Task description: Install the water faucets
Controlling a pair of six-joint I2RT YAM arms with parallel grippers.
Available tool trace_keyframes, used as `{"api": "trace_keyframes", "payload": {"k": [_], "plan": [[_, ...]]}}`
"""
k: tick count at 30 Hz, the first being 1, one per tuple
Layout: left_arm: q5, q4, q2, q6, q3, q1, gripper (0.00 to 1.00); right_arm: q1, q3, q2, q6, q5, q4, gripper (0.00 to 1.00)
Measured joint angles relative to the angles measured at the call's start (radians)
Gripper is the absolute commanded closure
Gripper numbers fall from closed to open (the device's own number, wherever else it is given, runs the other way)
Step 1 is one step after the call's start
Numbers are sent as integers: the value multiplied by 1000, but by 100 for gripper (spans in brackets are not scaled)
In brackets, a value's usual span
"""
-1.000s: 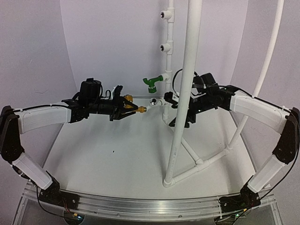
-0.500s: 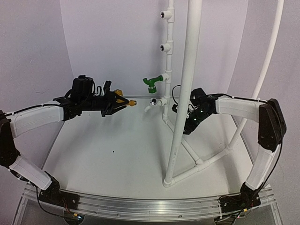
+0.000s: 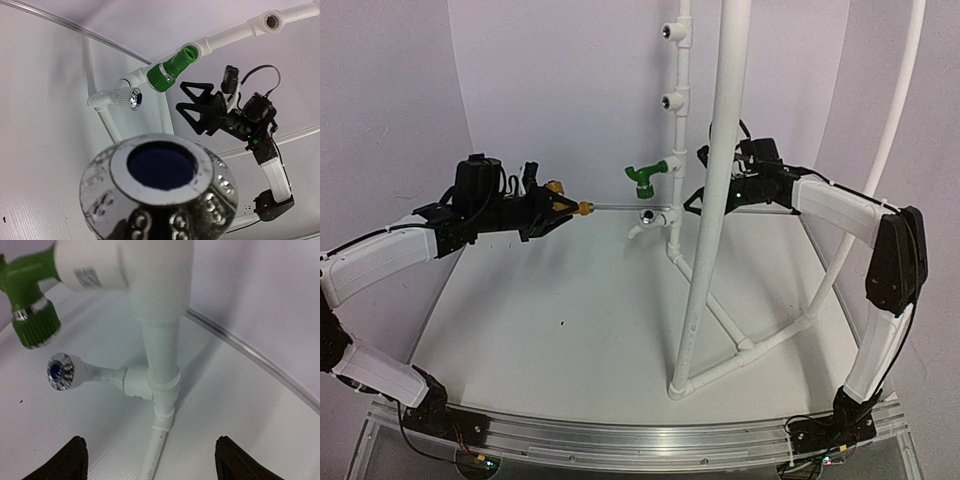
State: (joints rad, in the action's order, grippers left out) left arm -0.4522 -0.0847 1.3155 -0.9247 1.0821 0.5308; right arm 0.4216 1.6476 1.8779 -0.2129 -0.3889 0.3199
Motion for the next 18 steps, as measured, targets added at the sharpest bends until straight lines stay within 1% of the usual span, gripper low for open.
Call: {"api": "trace_keyframes", "payload": {"k": [4, 7, 10, 18], "plan": [[10, -27, 0, 13, 0, 0, 100, 1, 114, 4, -11, -64, -9, 10], [11, -44, 0, 21, 0, 0, 100, 2, 247, 31, -9, -81, -23, 9], [11, -49, 0, 30, 1, 0, 100, 3, 368, 75, -4, -81, -48, 9], [19, -57, 0, 38, 17, 0, 100, 3, 578, 239, 51, -67, -73, 14]]}}
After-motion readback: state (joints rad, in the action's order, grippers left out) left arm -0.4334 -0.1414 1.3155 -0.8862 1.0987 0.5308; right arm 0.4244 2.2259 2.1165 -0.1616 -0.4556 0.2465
